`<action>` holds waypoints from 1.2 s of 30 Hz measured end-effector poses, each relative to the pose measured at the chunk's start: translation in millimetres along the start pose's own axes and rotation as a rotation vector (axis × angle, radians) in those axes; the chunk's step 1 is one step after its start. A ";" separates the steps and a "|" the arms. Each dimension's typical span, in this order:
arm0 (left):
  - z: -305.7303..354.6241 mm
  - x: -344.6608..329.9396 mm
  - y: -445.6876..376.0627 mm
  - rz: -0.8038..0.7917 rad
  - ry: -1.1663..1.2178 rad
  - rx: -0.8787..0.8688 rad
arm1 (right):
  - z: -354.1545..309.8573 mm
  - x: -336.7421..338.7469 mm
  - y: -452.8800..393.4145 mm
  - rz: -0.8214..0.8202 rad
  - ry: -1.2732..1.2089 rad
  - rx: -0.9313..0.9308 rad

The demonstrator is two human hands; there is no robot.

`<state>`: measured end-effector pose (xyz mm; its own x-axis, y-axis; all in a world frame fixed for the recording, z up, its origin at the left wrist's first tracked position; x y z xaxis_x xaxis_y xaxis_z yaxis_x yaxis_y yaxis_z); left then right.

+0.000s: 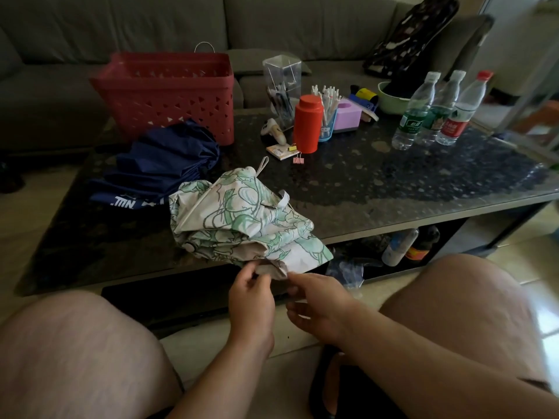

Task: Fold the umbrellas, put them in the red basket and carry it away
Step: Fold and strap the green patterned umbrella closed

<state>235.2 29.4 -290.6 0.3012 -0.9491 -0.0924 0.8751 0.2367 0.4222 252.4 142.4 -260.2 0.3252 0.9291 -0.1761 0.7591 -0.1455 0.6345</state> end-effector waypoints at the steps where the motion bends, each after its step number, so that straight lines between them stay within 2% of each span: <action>1: -0.2 1.4 0.5 0.000 -0.063 -0.036 | 0.1 1.2 1.3 -0.004 -0.005 0.009; 5: -0.7 2.2 5.0 -0.067 -0.211 -0.089 | 1.2 3.8 8.5 -0.035 0.004 0.048; 9: 1.9 -3.6 11.4 -0.237 -0.125 0.026 | -1.6 3.8 14.4 -0.072 0.070 0.053; 13: 0.4 -4.9 15.4 -0.293 -0.095 0.026 | -9.9 12.1 10.4 -0.008 0.082 0.042; 16: -2.7 -4.2 15.7 -0.231 -0.171 -0.038 | -27.5 15.7 4.2 0.085 0.109 0.076; 19: -3.7 -4.6 10.0 -0.099 -0.375 -0.215 | -50.4 22.0 -10.1 0.178 0.188 0.163; 22: -2.8 -5.7 9.8 0.005 -0.531 -0.320 | -70.4 26.9 -18.9 0.174 0.291 0.148; 25: -8.6 -6.3 7.7 0.058 -0.502 -0.319 | -79.3 35.2 -24.9 0.083 0.428 0.040; 27: -14.2 -6.1 8.0 0.053 -0.445 -0.306 | -82.6 39.2 -30.8 0.052 0.516 0.074; 30: -19.8 -6.8 12.5 -0.003 -0.276 -0.234 | -86.4 41.6 -39.4 0.108 0.550 0.188; 36: -23.5 -9.0 12.0 -0.053 -0.160 -0.086 | -83.6 48.8 -53.4 0.220 0.568 0.284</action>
<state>251.9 45.7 -305.9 0.1962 -0.9799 0.0349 0.9194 0.1962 0.3408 180.6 223.9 -239.7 0.2012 0.8909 0.4073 0.8531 -0.3637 0.3741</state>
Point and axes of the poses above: each hand's wrist, its own y-axis away from the middle knuckle, its own x-axis out of the back of the hand, z = x × y, the point moved 1 cm from there along -y, towards the middle knuckle, and after that the axes turned 7 degrees about x, right-handed, at the moved point
